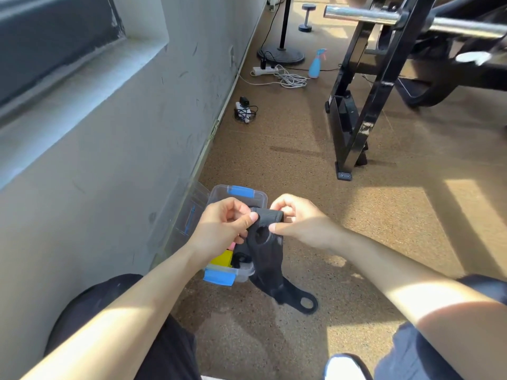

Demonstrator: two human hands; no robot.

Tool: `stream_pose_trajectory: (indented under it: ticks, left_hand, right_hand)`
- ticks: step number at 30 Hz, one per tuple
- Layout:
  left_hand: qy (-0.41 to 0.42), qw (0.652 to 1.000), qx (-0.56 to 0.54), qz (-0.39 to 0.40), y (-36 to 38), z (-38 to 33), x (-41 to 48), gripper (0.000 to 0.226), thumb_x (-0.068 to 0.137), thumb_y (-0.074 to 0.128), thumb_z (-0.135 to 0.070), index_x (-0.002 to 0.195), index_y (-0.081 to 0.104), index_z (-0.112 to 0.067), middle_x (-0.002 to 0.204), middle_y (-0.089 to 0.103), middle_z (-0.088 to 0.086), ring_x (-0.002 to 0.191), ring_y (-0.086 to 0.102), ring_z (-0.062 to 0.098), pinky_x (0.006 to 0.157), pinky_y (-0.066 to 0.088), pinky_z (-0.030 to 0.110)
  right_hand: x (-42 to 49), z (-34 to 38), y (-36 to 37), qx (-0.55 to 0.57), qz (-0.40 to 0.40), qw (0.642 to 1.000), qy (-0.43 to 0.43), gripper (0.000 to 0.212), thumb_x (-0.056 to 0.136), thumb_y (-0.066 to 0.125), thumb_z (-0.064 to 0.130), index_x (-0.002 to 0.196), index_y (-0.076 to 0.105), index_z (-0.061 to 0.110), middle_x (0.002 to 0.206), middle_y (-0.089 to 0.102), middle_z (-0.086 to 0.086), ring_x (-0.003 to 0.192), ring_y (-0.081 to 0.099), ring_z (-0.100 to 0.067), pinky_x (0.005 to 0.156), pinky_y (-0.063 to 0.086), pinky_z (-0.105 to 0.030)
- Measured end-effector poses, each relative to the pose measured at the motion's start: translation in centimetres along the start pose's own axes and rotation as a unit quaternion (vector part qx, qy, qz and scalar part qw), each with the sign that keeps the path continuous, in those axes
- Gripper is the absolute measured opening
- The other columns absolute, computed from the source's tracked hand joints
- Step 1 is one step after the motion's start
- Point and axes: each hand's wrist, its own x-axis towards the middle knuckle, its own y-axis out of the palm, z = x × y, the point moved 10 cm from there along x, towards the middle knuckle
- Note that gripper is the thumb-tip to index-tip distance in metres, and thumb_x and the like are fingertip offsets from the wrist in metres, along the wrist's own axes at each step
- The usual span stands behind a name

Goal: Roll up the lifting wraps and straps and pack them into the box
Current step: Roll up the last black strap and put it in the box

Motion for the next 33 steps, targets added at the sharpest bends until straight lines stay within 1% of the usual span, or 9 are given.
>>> stream_pose_trajectory:
  ticks: [5, 9, 17, 19, 23, 26, 28, 31, 33]
  left_hand:
    - [0.063, 0.995, 0.027, 0.068, 0.9, -1.6, -1.3, 0.035, 0.084, 0.084, -0.015, 0.113, 0.065, -0.021, 0.097, 0.058, -0.003, 0.082, 0.059, 0.007, 0.077, 0.054, 0.028]
    - [0.073, 0.991, 0.058, 0.098, 0.8, -1.9, -1.9, 0.036, 0.082, 0.086, -0.022, 0.113, 0.070, -0.031, 0.117, 0.059, 0.004, 0.105, 0.067, 0.014, 0.096, 0.057, 0.040]
    - [0.063, 0.995, -0.002, 0.075, 1.0, -3.3, -5.7, 0.019, 0.088, 0.079, -0.025, 0.106, 0.072, -0.020, 0.095, 0.066, 0.028, 0.076, 0.064, 0.026, 0.070, 0.061, 0.053]
    - [0.050, 0.997, -0.005, 0.060, 0.9, -3.1, -6.5, 0.017, 0.090, 0.078, -0.027, 0.102, 0.073, -0.017, 0.091, 0.067, 0.028, 0.074, 0.066, 0.034, 0.063, 0.062, 0.045]
    - [0.025, 0.999, -0.043, 0.013, 0.4, -2.5, -8.0, 0.022, 0.090, 0.078, -0.027, 0.094, 0.071, -0.007, 0.080, 0.061, 0.027, 0.069, 0.061, 0.027, 0.056, 0.054, 0.035]
    - [0.028, 0.998, -0.053, 0.021, 0.6, -2.5, -9.1, 0.024, 0.090, 0.077, -0.033, 0.096, 0.072, -0.011, 0.091, 0.062, 0.036, 0.072, 0.064, 0.035, 0.061, 0.054, 0.044]
    - [0.032, 0.997, -0.048, 0.056, 1.2, -2.8, -9.8, 0.020, 0.091, 0.075, -0.031, 0.106, 0.071, -0.019, 0.093, 0.065, 0.031, 0.076, 0.069, 0.027, 0.062, 0.057, 0.040]
    - [0.047, 0.996, -0.034, 0.074, 1.4, -3.4, -10.2, 0.031, 0.091, 0.076, -0.016, 0.119, 0.067, -0.023, 0.076, 0.064, 0.014, 0.071, 0.066, 0.012, 0.052, 0.054, 0.028]
    - [0.049, 0.997, -0.030, 0.054, 0.9, -3.3, -9.9, 0.027, 0.091, 0.075, -0.014, 0.117, 0.070, -0.020, 0.078, 0.062, 0.023, 0.069, 0.066, 0.018, 0.051, 0.055, 0.028]
  right_hand:
    - [-1.0, -0.7, 1.2, 0.044, 0.031, 0.998, 0.024, 0.015, 0.099, 0.066, 0.019, 0.114, 0.068, 0.015, 0.109, 0.076, -0.011, 0.108, 0.070, -0.030, 0.094, 0.057, -0.043]
    - [-2.1, -0.3, 1.3, 0.082, 0.050, 0.995, 0.037, 0.020, 0.102, 0.060, 0.025, 0.119, 0.070, 0.017, 0.110, 0.077, -0.007, 0.111, 0.070, -0.031, 0.097, 0.055, -0.046]
    - [-5.8, 1.2, 3.6, 0.137, 0.113, 0.983, 0.047, 0.038, 0.108, 0.046, 0.035, 0.130, 0.064, 0.010, 0.119, 0.073, -0.017, 0.113, 0.068, -0.039, 0.096, 0.055, -0.047]
    - [-6.7, 2.2, 3.8, 0.169, 0.098, 0.980, 0.027, 0.035, 0.105, 0.052, 0.033, 0.134, 0.059, 0.015, 0.119, 0.073, -0.014, 0.109, 0.071, -0.035, 0.089, 0.058, -0.043]
    - [-8.1, 3.9, 3.9, 0.211, 0.045, 0.976, -0.020, 0.033, 0.093, 0.070, 0.014, 0.124, 0.060, 0.014, 0.109, 0.076, -0.017, 0.095, 0.076, -0.027, 0.073, 0.062, -0.039]
    - [-8.6, 3.7, 3.8, 0.207, -0.009, 0.978, -0.038, 0.025, 0.094, 0.068, 0.002, 0.117, 0.066, 0.012, 0.102, 0.076, -0.020, 0.091, 0.076, -0.030, 0.078, 0.063, -0.053]
    - [-8.8, 3.2, 3.7, 0.204, -0.038, 0.977, -0.038, 0.024, 0.095, 0.067, 0.001, 0.117, 0.068, 0.011, 0.096, 0.077, -0.020, 0.089, 0.076, -0.032, 0.079, 0.061, -0.059]
    - [-8.8, 2.9, 3.4, 0.190, -0.064, 0.979, -0.039, 0.023, 0.097, 0.066, 0.005, 0.119, 0.068, 0.011, 0.092, 0.077, -0.020, 0.088, 0.076, -0.036, 0.075, 0.062, -0.059]
    - [-8.6, 2.9, 3.4, 0.175, -0.064, 0.982, -0.042, 0.021, 0.098, 0.066, 0.008, 0.118, 0.069, 0.012, 0.091, 0.078, -0.018, 0.087, 0.077, -0.034, 0.074, 0.063, -0.054]
